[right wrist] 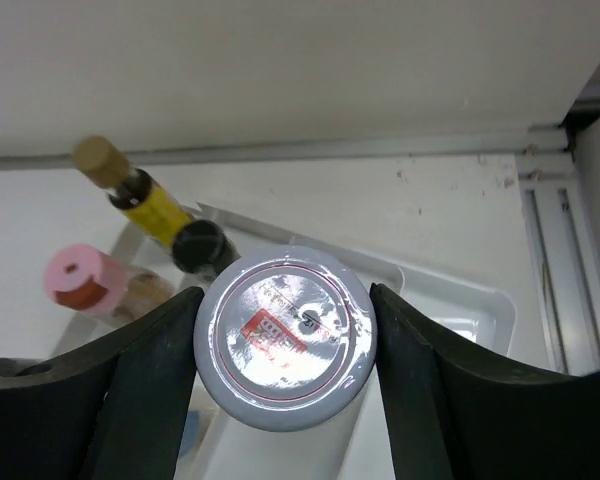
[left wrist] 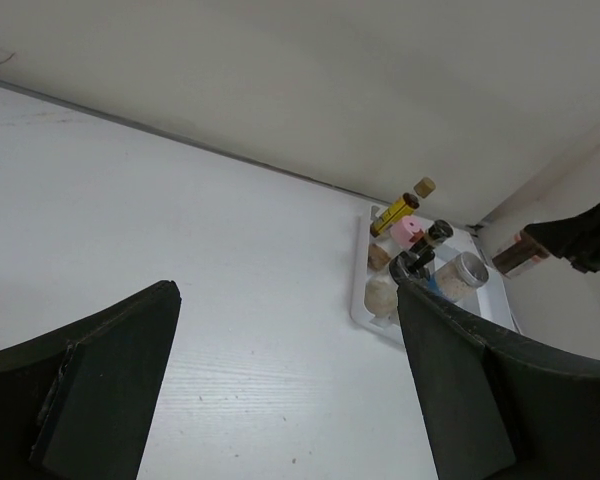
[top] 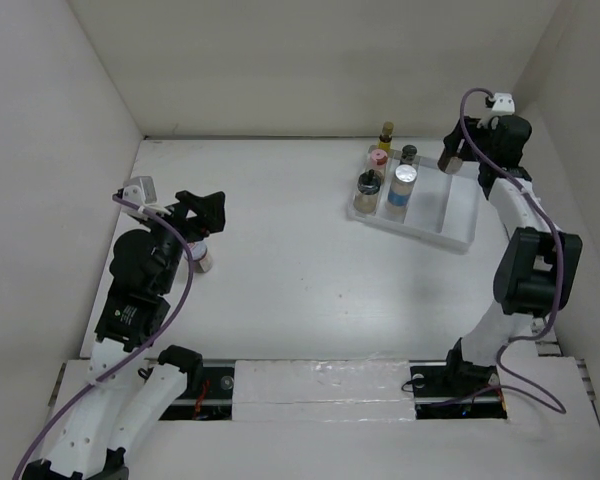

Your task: Organize the condiment bottles

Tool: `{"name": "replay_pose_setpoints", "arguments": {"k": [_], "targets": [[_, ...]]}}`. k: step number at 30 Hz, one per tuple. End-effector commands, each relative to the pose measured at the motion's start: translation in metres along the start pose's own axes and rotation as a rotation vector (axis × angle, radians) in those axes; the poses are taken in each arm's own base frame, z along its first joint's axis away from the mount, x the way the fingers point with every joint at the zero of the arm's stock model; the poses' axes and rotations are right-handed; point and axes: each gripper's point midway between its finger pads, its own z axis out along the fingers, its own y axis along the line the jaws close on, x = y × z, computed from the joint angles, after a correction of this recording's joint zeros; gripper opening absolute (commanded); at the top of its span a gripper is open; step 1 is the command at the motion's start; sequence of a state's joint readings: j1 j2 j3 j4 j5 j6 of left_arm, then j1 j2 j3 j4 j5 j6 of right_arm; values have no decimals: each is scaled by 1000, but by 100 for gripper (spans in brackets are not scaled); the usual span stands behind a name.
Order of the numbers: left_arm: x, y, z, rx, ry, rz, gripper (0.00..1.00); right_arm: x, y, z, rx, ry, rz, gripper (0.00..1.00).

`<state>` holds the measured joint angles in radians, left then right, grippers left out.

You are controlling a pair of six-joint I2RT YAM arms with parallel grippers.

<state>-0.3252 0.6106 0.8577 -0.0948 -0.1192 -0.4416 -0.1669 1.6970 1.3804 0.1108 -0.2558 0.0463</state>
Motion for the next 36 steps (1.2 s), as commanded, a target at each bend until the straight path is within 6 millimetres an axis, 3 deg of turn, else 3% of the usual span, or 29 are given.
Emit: {"name": "replay_pose_setpoints", "arguments": {"k": [1, 3, 8, 9, 11, 12, 18, 24, 27, 31, 33, 36], "targets": [[-6, -5, 3, 24, -26, 11, 86, -51, 0, 14, -53, -143, -23, 50], [-6, -5, 3, 24, -26, 11, 86, -29, -11, 29, -40, -99, -7, 50], [-3, -4, 5, 20, -18, 13, 86, -13, -17, 52, -48, -82, -3, 50], [-1, -3, 7, 15, -10, 14, 86, -1, -20, 59, -47, -66, 2, 50], [-1, -3, 7, 15, -10, 14, 86, 3, -17, 67, -56, -60, 2, 50], [-1, -3, 7, 15, -10, 14, 86, 16, -19, 73, -54, -36, 10, 50], [0, 0, 10, 3, -6, 16, 86, 20, -20, 90, -53, -41, 7, 50], [3, 0, 12, -1, 2, 17, 86, 47, -20, 107, -58, 3, 18, 52], [3, 0, 12, -1, 2, 17, 86, 49, -14, 110, -69, 4, 16, 54], [3, 0, 12, -1, 2, 17, 86, 52, -11, 110, -60, 10, 15, 69], [3, 0, 12, -1, 2, 17, 86, 37, -2, 103, -71, -14, 7, 79], [3, 0, 12, -1, 2, 17, 87, 25, 0, 92, -63, -31, 2, 82]]}}
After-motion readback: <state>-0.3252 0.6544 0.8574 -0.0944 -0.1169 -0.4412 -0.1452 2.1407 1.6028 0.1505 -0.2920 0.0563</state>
